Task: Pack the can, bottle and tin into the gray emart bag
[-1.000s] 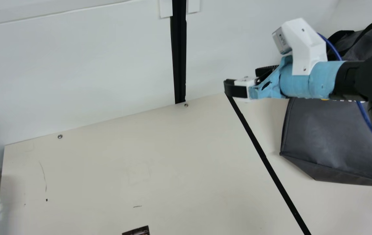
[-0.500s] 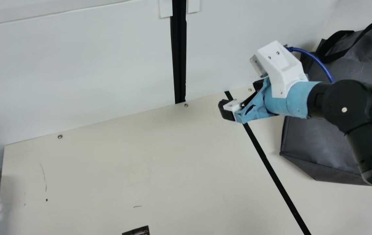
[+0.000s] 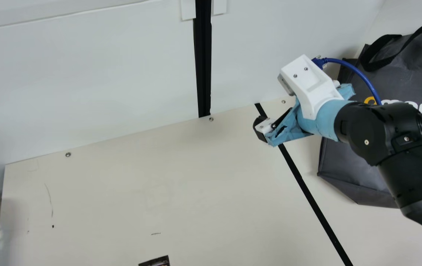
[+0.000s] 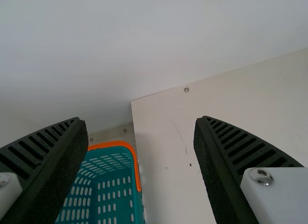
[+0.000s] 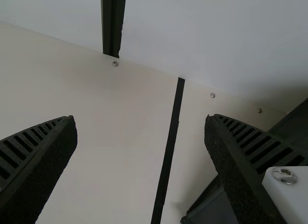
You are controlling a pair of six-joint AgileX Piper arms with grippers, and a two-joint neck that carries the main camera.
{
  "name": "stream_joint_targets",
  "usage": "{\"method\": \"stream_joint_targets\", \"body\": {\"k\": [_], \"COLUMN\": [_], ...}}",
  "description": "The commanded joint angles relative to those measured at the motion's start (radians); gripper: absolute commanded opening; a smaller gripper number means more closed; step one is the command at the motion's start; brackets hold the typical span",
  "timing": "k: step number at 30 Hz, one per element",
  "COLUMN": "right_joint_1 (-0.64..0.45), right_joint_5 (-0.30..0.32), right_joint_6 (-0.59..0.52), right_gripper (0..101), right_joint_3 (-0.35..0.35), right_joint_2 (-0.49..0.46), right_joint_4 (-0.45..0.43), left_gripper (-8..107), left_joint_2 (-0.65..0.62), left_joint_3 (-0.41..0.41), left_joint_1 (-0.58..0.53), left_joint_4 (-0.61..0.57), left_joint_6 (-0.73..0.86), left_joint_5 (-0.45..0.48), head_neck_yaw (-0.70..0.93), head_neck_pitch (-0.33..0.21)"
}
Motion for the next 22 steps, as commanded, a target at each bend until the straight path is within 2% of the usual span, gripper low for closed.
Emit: {"method": "stream_joint_targets", "body": {"k": [1, 22], "right_joint_1": [0.000, 0.000], "right_joint_5": [0.000, 0.000], "right_joint_6": [0.000, 0.000], "right_gripper": [91, 91], "right_joint_3": [0.000, 0.000], "right_joint_2": [0.000, 0.000], "right_joint_4": [0.000, 0.000], "left_gripper": [90, 90], "left_joint_2": [0.000, 0.000], "left_joint_3": [0.000, 0.000], "left_joint_1": [0.000, 0.000], "left_joint_4": [0.000, 0.000], "left_joint_6": [0.000, 0.000], "left_joint_5": [0.000, 0.000], "head_neck_yaw": [-0.001, -0.001], "head_neck_pitch": [-0.023, -0.023]}}
